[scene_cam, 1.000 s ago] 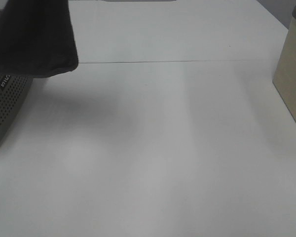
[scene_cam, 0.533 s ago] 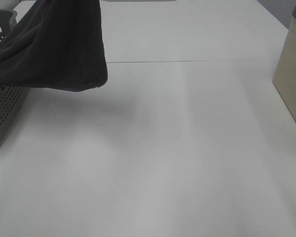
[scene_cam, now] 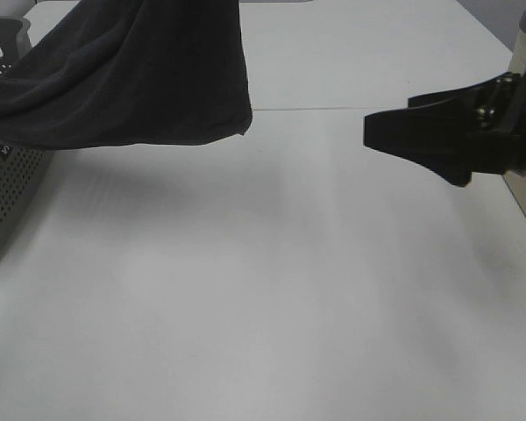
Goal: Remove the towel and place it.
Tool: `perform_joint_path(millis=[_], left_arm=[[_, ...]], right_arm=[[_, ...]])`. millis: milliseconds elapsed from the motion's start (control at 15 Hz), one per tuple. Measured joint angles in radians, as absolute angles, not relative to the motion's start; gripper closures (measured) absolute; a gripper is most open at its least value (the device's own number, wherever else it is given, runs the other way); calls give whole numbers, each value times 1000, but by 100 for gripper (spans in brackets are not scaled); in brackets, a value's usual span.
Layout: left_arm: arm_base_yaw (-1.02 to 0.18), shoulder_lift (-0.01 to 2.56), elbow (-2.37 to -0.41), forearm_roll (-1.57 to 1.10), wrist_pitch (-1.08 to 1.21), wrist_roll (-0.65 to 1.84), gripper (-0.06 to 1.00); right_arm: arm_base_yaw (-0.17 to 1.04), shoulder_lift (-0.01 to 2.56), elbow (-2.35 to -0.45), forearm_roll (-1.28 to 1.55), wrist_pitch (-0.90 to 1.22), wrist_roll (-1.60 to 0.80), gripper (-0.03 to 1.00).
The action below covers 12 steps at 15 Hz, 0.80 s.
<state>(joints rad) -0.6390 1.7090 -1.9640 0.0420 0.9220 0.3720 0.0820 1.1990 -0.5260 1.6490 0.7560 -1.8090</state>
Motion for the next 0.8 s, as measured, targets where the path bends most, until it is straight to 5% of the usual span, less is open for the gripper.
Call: perform_joint_path(millis=[400, 800], left_arm=[[-639, 1709, -1964, -36, 915, 369, 94], [-639, 1715, -1964, -68, 915, 369, 94]], right_arm=[[179, 1554, -759, 1717, 975, -1939, 21], [408, 1695, -911, 1717, 653, -1913, 21]])
